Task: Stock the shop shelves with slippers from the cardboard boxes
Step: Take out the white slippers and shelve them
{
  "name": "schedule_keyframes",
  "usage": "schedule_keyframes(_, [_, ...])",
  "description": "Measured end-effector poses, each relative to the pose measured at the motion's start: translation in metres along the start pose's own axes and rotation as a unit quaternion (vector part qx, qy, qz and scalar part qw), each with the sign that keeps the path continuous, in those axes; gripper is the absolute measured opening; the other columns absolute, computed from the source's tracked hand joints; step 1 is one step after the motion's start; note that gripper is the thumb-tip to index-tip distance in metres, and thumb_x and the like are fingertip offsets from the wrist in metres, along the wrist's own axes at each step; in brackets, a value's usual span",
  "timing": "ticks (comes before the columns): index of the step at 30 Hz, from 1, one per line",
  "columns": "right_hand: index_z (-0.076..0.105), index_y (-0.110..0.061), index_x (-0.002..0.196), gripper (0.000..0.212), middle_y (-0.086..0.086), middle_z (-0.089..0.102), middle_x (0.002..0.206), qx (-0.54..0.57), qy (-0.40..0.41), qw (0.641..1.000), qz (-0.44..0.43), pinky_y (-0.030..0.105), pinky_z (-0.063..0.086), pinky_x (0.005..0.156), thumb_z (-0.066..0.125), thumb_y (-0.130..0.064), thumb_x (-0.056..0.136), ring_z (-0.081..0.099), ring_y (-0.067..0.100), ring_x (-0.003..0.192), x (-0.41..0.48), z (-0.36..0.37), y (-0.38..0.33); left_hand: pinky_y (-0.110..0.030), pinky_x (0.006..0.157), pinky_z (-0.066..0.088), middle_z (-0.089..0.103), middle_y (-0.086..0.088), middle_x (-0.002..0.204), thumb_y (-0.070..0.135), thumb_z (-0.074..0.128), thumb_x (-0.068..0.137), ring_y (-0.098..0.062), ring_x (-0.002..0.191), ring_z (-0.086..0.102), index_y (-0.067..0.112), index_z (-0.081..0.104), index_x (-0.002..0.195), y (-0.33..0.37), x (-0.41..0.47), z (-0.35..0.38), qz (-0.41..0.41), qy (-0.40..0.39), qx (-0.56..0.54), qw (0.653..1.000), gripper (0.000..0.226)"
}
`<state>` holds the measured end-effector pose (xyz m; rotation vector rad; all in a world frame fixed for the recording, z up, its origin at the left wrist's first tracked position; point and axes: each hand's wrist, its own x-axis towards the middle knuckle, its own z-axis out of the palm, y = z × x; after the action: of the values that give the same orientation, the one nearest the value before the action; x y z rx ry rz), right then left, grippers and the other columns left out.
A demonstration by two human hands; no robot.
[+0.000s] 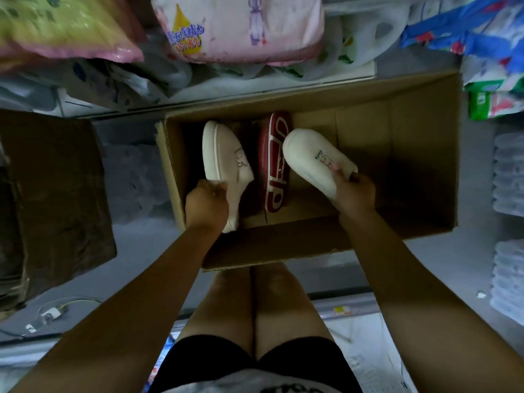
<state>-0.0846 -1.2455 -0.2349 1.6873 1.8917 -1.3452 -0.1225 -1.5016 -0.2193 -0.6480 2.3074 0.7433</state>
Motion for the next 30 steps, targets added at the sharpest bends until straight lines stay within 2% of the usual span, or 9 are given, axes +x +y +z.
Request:
schedule_keyframes(4, [0.044,-0.019,0.148,0.073,-0.001,0.051,0.131,0.101,-0.032,0.994,0.026,0.028,0.057,0.086,0.073,-0.049,0.088,0.054,0.014,0.109,-0.05,-0.008,-0.028,-0.024,0.064,0.045,0.062,0.0,0.084,0.042,0.057,0.101,-0.02,0.084,0.063,0.011,0.058,0.094,0.001,-0.034,-0.032,0.009,-0.022,-0.105,0.994,0.032])
schedule_keyframes(7, [0.032,-0.037,0.15,0.078,-0.009,0.045,0.124,0.19,-0.112,0.975,0.007,0.033,0.054,0.093,0.077,-0.043,0.086,0.051,0.011,0.109,-0.088,-0.021,-0.044,-0.034,0.091,0.058,0.072,0.013,0.099,0.039,0.061,0.1,-0.01,0.101,0.068,0.029,0.063,0.103,0.006,-0.06,-0.059,0.024,-0.093,-0.271,0.958,0.011])
schedule_keyframes(10, [0.056,-0.039,0.129,0.05,-0.021,0.056,0.123,0.174,-0.225,0.957,-0.053,0.035,0.051,0.102,0.076,-0.048,0.084,0.055,0.003,0.114,-0.123,-0.032,-0.057,-0.033,0.092,0.058,0.073,0.011,0.118,0.028,0.059,0.102,-0.011,0.114,0.068,0.034,0.062,0.119,0.014,-0.09,-0.09,0.084,-0.142,-0.374,0.912,0.018])
schedule_keyframes(14, [0.068,-0.036,0.114,0.047,-0.015,0.065,0.129,0.152,-0.313,0.93,-0.117,0.024,0.053,0.094,0.078,-0.052,0.072,0.063,0.002,0.117,-0.174,-0.043,-0.072,-0.036,0.093,0.058,0.068,0.001,0.131,0.029,0.061,0.099,-0.017,0.122,0.065,0.021,0.057,0.136,0.016,-0.124,-0.118,0.107,-0.175,-0.422,0.883,0.039])
schedule_keyframes(17, [0.071,-0.035,0.116,0.05,-0.013,0.071,0.122,0.107,-0.349,0.916,-0.167,0.032,0.055,0.095,0.081,-0.054,0.071,0.066,0.01,0.117,-0.205,-0.047,-0.08,-0.045,0.099,0.055,0.067,-0.001,0.133,0.033,0.065,0.093,-0.025,0.126,0.062,0.018,0.053,0.141,0.01,-0.149,-0.129,0.084,-0.187,-0.454,0.867,0.052])
schedule_keyframes(20, [0.073,-0.036,0.108,0.034,-0.013,0.071,0.117,0.058,-0.327,0.923,-0.196,0.035,0.055,0.095,0.081,-0.05,0.078,0.065,0.012,0.112,-0.229,-0.05,-0.084,-0.047,0.104,0.052,0.063,-0.004,0.14,0.022,0.062,0.098,-0.025,0.128,0.061,0.018,0.045,0.149,0.001,-0.176,-0.133,0.093,-0.207,-0.486,0.844,0.054])
schedule_keyframes(25, [0.074,-0.034,0.096,0.017,-0.013,0.069,0.113,0.037,-0.328,0.91,-0.249,0.021,0.056,0.09,0.082,-0.034,0.081,0.066,-0.001,0.099,-0.25,-0.055,-0.077,-0.043,0.103,0.054,0.068,-0.006,0.132,0.016,0.067,0.094,-0.025,0.124,0.064,0.012,0.051,0.141,-0.014,-0.216,-0.147,0.079,-0.164,-0.5,0.846,0.05])
schedule_keyframes(27, [0.076,-0.029,0.095,0.016,-0.014,0.067,0.111,0.02,-0.349,0.898,-0.268,0.019,0.055,0.093,0.083,-0.025,0.081,0.066,-0.002,0.099,-0.256,-0.054,-0.073,-0.04,0.097,0.057,0.07,-0.005,0.128,0.023,0.068,0.095,-0.022,0.118,0.068,0.016,0.051,0.138,-0.02,-0.228,-0.163,0.078,-0.103,-0.516,0.847,0.047])
schedule_keyframes(30, [0.074,-0.002,0.104,0.023,-0.009,0.062,0.11,0.009,-0.377,0.88,-0.287,0.011,0.052,0.092,0.08,-0.008,0.083,0.062,-0.002,0.1,-0.265,-0.046,-0.068,-0.029,0.075,0.062,0.069,0.002,0.118,0.039,0.071,0.09,-0.006,0.099,0.072,0.023,0.052,0.132,-0.032,-0.24,-0.189,0.076,0.032,-0.475,0.876,0.049])
